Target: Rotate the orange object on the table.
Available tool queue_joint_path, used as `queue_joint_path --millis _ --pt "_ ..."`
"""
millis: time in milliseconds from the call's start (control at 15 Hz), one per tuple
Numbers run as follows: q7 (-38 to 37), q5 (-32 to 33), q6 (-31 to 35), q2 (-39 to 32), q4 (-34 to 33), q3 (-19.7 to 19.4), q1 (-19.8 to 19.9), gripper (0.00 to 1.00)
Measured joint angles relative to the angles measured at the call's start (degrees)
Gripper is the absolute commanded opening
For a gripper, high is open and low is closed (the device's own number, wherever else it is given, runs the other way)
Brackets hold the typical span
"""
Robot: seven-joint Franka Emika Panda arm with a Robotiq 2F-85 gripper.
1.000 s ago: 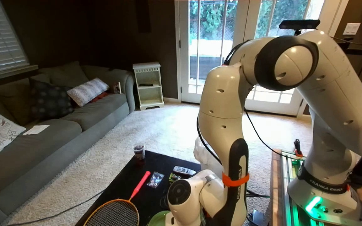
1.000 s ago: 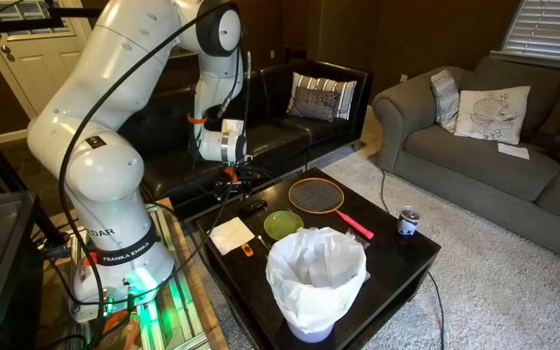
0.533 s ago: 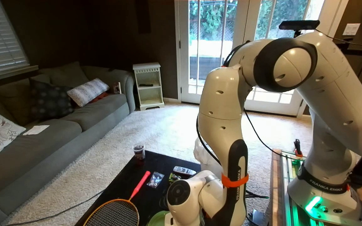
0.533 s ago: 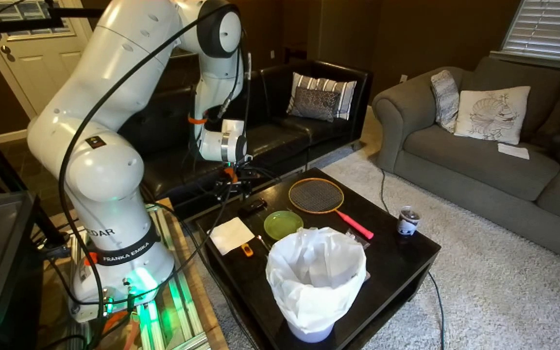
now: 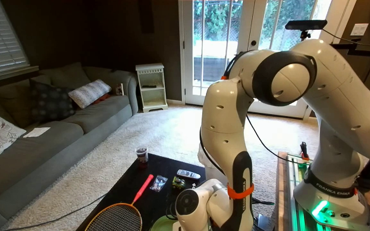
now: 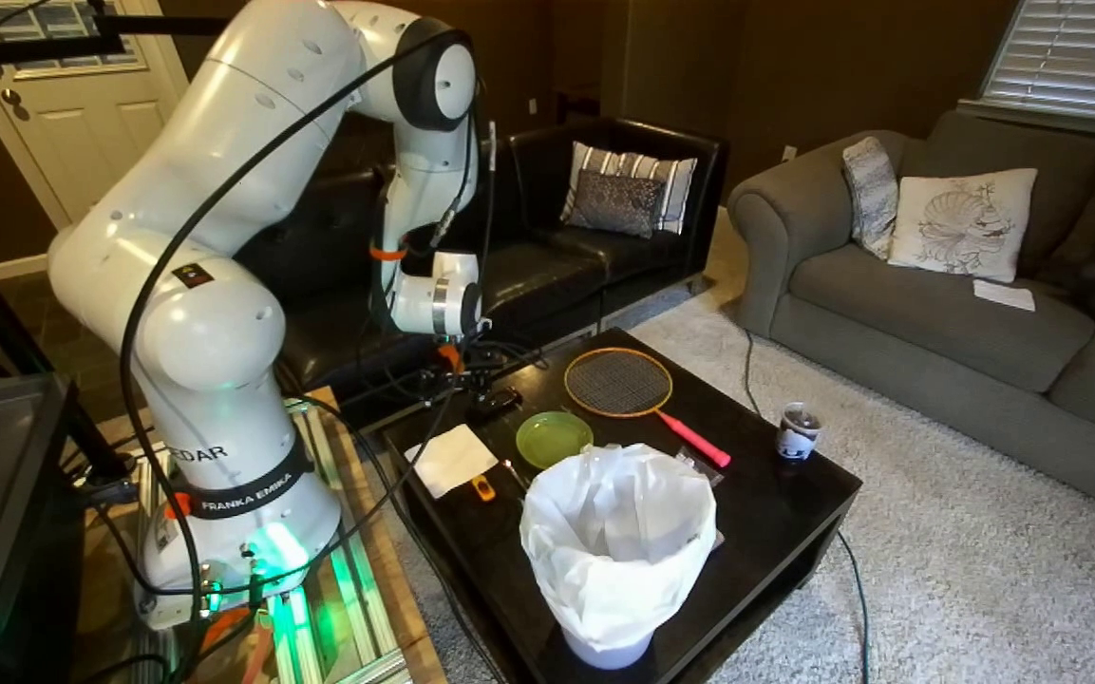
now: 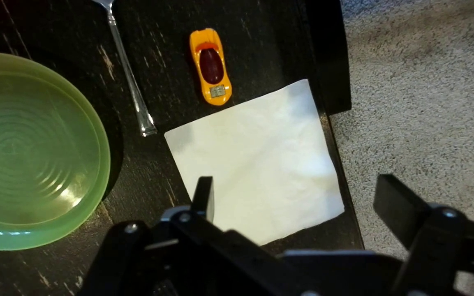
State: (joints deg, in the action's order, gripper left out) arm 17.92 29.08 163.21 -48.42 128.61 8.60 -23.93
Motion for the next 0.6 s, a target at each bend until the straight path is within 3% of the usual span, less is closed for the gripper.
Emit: queue_joint_path --millis 333,600 --pt "-0.12 -0.44 3.19 -5.24 -2.67 -0.70 -1.03 1.00" --pt "-1.14 -4.80 3.48 -9.20 -4.56 1.76 1.47 1.00"
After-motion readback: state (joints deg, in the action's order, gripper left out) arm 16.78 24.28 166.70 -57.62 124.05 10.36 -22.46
